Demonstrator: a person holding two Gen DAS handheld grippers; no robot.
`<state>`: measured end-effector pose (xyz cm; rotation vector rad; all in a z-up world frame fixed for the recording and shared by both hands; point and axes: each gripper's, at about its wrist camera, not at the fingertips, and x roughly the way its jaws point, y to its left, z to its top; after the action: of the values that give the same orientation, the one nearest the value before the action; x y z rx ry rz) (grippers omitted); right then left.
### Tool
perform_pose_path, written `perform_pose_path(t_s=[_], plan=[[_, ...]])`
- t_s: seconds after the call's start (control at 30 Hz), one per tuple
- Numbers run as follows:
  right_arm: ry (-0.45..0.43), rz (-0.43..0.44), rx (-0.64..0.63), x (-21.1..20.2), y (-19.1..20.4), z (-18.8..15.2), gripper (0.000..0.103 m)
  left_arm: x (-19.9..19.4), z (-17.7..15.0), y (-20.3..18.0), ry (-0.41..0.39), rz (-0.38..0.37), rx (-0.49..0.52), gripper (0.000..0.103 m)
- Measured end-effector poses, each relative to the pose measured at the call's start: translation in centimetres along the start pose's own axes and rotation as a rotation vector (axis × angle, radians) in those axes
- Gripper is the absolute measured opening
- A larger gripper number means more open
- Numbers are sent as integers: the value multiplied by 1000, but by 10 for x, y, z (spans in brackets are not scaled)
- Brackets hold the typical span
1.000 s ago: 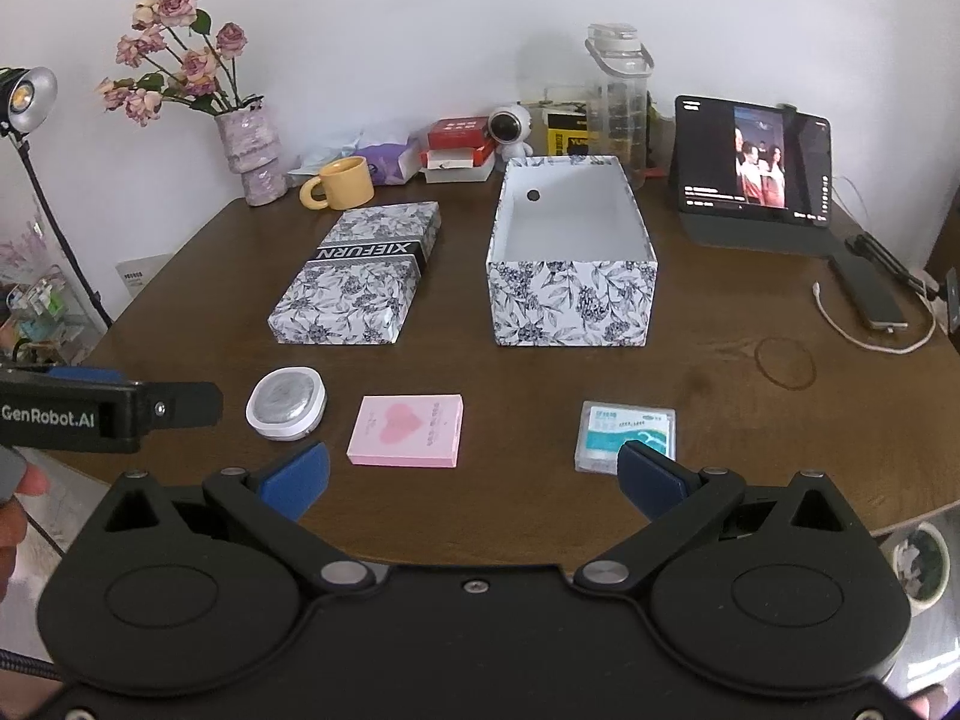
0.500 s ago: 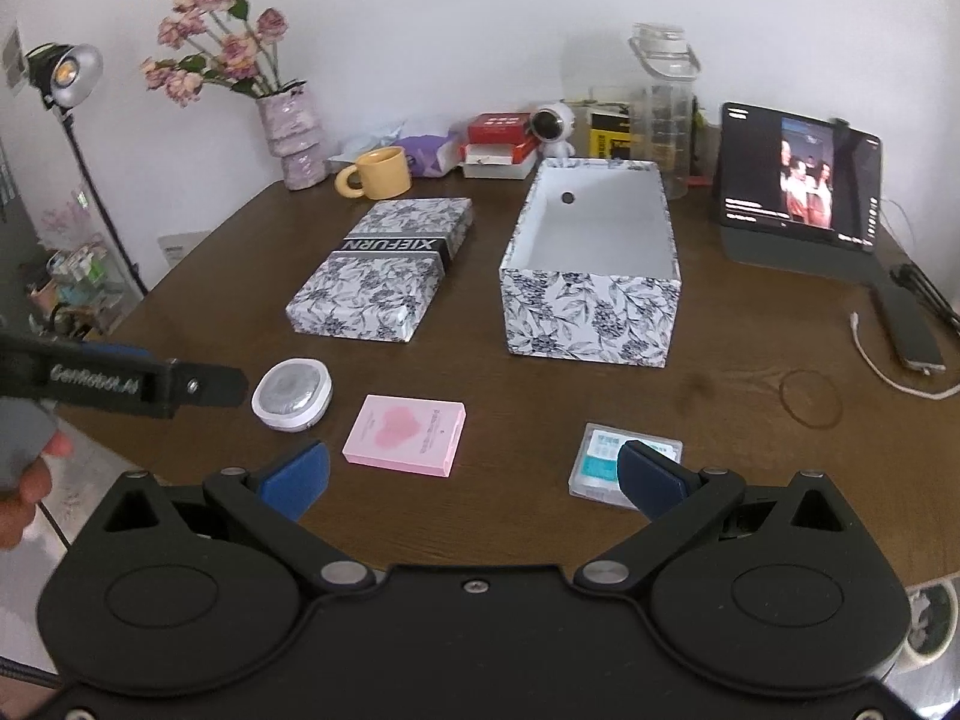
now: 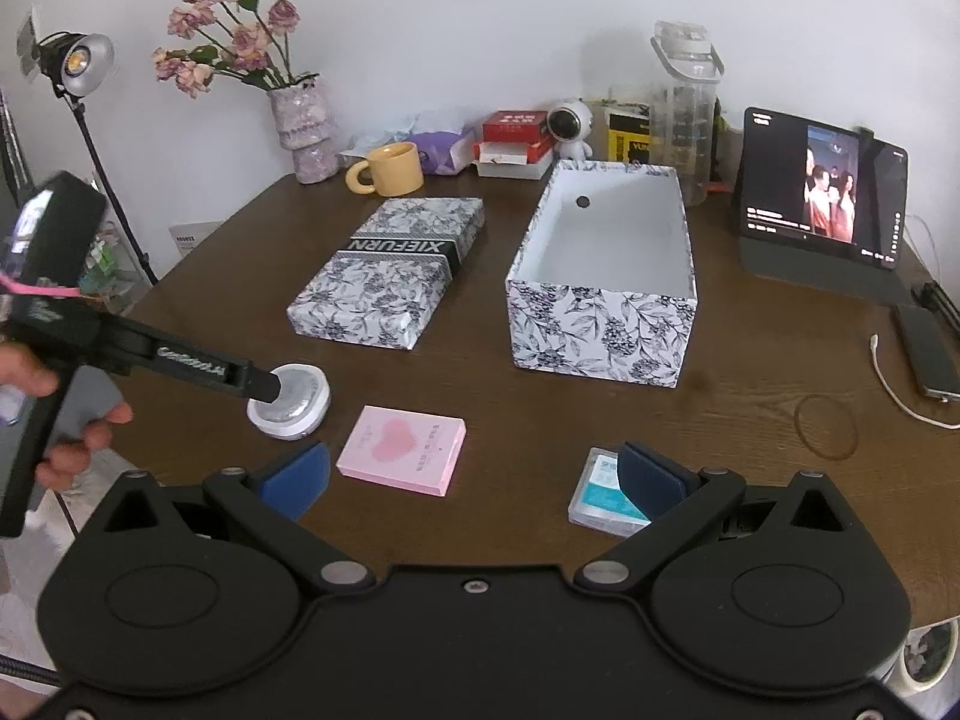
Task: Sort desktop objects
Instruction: 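Close the left gripper on the white round compact case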
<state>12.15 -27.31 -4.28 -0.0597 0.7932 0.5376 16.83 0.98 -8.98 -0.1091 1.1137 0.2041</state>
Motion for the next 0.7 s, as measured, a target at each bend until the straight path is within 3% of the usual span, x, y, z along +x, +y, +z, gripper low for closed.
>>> perform_pose_path(t_s=[0.17, 0.3, 0.47, 0.7], plan=[[18, -40, 20, 15, -10, 9, 103, 48, 22, 12, 94, -8, -46, 103], [43, -61, 35, 30, -18, 19, 103, 79, 34, 15, 157, 31, -57, 103], [70, -64, 59, 51, -22, 30, 103, 102, 37, 21, 246, 16, -69, 101], [89, -55, 83, 68, -22, 37, 103, 113, 33, 23, 299, 20, -48, 86]])
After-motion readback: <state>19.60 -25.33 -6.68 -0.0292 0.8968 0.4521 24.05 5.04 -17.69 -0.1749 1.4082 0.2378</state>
